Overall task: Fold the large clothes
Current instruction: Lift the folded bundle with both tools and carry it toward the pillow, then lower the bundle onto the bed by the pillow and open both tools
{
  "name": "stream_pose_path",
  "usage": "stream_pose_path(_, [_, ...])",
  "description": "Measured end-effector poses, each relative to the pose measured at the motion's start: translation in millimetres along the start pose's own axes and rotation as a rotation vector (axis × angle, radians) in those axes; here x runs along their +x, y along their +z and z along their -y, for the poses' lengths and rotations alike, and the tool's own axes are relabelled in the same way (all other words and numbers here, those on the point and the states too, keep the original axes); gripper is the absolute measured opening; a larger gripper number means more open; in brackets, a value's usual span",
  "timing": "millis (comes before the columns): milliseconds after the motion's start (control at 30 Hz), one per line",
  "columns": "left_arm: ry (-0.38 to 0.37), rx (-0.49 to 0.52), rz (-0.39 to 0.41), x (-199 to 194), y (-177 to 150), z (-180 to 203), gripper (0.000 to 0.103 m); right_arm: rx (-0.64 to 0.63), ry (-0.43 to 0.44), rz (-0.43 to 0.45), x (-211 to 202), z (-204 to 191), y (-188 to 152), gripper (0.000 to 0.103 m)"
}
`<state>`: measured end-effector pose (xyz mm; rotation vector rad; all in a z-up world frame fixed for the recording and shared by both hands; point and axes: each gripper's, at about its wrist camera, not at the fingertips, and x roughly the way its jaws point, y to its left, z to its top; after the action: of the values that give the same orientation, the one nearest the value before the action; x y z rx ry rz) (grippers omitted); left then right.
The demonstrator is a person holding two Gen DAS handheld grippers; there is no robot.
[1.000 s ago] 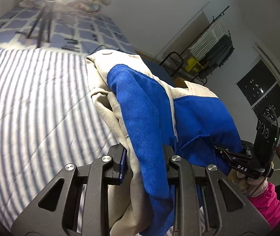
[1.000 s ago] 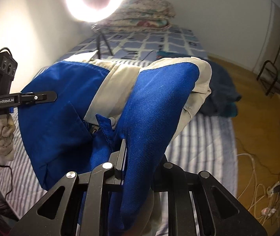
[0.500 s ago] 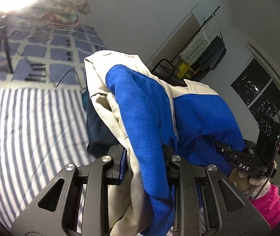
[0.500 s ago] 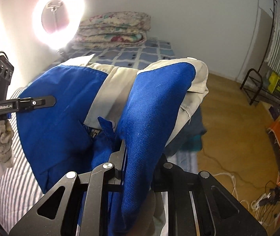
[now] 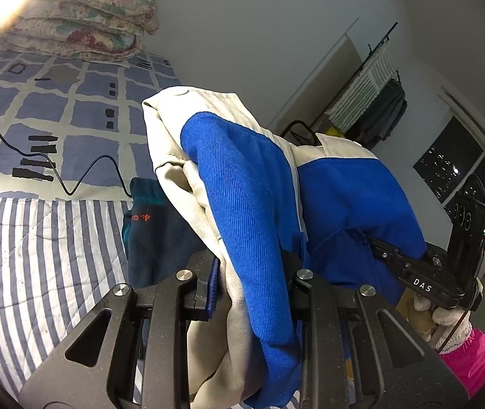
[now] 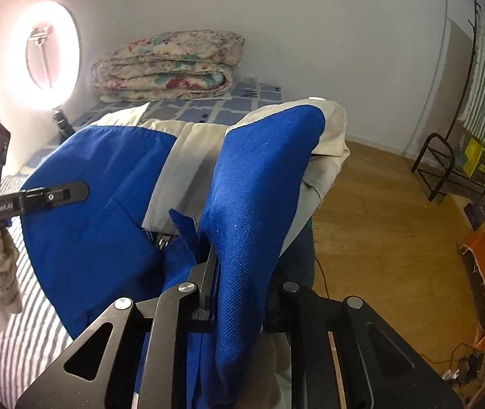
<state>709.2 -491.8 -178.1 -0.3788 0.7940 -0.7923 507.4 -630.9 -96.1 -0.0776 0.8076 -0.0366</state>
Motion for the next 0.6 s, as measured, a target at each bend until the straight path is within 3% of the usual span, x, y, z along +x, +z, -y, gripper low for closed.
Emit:
stream_pose_path(300, [0.078, -0.009, -0.033, 31, -4, -33, 0.023, 0.046, 0.049, -0.011, 43, 23, -7, 0.016])
stream_pose_path(433, [0.085, -0.033, -0.071, 42, -11, -51, 0.026, 0.143, 0.083, -0.065, 59, 51, -11, 0.019])
stream_pose_path(600, [0.106, 0.0, -0.108, 50, -16, -57, 0.036, 0.262, 0.094, -0.137, 83, 70, -27, 0.041])
